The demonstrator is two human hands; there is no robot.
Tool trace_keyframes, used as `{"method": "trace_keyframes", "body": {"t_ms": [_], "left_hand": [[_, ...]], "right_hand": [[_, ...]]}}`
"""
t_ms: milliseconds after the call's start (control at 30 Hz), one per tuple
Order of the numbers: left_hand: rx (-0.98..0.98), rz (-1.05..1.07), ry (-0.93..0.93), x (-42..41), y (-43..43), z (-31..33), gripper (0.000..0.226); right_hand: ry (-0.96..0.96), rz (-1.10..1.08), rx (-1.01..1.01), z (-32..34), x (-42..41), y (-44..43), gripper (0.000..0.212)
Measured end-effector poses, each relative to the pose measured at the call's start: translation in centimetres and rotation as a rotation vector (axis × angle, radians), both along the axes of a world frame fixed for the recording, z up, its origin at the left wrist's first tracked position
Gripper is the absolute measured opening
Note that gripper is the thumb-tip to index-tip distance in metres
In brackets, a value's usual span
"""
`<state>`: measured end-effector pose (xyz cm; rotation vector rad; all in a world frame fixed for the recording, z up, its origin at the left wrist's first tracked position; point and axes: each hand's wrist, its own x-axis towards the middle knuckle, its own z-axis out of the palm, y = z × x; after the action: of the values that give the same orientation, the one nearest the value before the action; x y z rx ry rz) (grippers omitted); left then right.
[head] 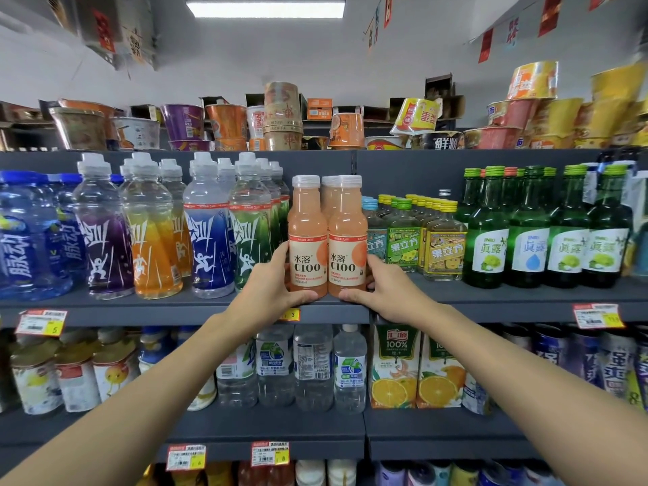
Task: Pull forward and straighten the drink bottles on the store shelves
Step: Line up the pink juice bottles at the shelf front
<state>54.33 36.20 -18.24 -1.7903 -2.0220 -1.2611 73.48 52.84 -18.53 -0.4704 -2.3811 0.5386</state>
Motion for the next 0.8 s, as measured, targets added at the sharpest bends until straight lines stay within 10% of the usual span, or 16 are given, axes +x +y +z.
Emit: {"method": "trace_keyframes", "body": {"t_ms": [600, 800], "left_hand": [[0.019, 0.085, -0.023, 1.2, -0.8, -0.1, 0.098], [0.379, 0.202, 0.081, 3.6, -3.4, -3.8, 0.054]], "right_hand": [[-0.014, -0.106, 0.016, 0.3, 0.7, -1.8, 0.079], [0.451, -0.381, 0.45, -4.0, 2.1, -5.4, 0.043]]}}
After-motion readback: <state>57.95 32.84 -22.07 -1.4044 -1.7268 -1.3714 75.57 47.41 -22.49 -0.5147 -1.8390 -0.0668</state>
